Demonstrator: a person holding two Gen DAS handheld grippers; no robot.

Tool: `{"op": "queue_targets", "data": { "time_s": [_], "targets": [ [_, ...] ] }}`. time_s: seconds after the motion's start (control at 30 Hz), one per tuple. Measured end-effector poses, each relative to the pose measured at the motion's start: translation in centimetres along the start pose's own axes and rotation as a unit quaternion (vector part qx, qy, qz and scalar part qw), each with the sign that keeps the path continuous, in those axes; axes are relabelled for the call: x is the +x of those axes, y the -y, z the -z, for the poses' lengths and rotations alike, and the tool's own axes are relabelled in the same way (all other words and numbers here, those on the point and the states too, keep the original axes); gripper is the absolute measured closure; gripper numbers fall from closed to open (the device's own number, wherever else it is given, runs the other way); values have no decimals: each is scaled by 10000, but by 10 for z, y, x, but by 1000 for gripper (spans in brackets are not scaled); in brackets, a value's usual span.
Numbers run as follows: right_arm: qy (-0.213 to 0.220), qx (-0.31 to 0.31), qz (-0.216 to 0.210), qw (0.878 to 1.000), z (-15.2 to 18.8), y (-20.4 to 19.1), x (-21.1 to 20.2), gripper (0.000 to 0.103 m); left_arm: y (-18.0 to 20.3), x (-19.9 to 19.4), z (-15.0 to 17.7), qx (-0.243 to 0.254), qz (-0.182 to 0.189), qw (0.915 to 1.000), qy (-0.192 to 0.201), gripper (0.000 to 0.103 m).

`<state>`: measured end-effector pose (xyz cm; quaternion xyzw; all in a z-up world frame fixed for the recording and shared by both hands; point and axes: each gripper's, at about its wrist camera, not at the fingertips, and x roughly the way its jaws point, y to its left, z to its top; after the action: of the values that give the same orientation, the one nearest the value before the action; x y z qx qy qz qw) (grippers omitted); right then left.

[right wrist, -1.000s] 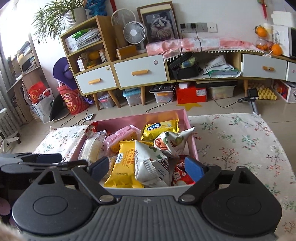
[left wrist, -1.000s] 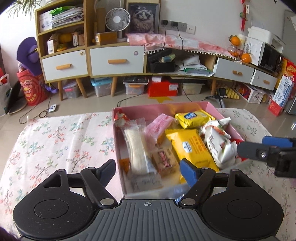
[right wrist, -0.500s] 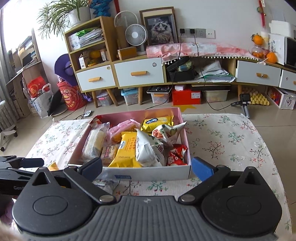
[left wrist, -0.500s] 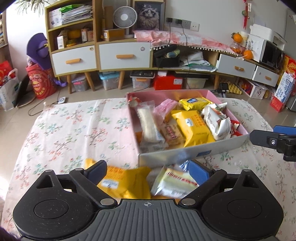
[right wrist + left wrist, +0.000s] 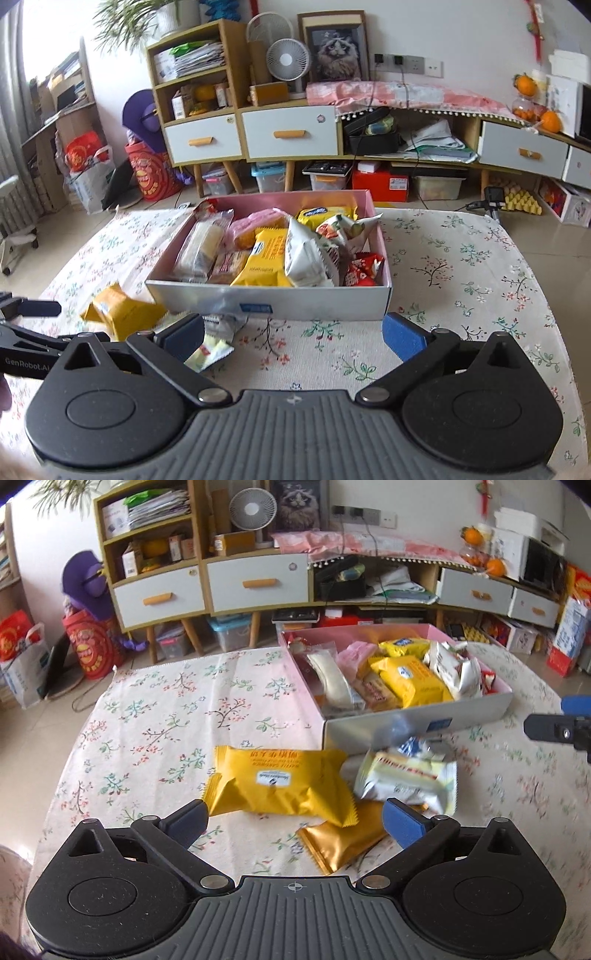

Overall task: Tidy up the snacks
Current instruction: 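Move both tools back out of the box toward the remaining table snacks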

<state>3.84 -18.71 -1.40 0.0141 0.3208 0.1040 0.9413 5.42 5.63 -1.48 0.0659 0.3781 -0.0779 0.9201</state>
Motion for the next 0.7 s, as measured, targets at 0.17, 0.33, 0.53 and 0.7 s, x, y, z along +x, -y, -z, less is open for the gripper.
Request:
{"op": "queue_targets", "data": {
  "time_s": [0.17,0.33,0.53,0.7],
  "targets": [
    [-35,-210,7,9998,7,-4,4,0,-10,6,11,182,-34,9998,21,2],
    [-162,-349,-7,9993,13,-8,12,0,-23,17,18,224,-42,9997,14,2],
    [-290,-533,-57,9981,17,-15,21,0,-36,25,11,-203,-220,9994,-149,2],
    [-381,-609,-126,9973,16,-21,29,0,-46,29,-4,-1025,-420,9933,-321,2]
  ]
}}
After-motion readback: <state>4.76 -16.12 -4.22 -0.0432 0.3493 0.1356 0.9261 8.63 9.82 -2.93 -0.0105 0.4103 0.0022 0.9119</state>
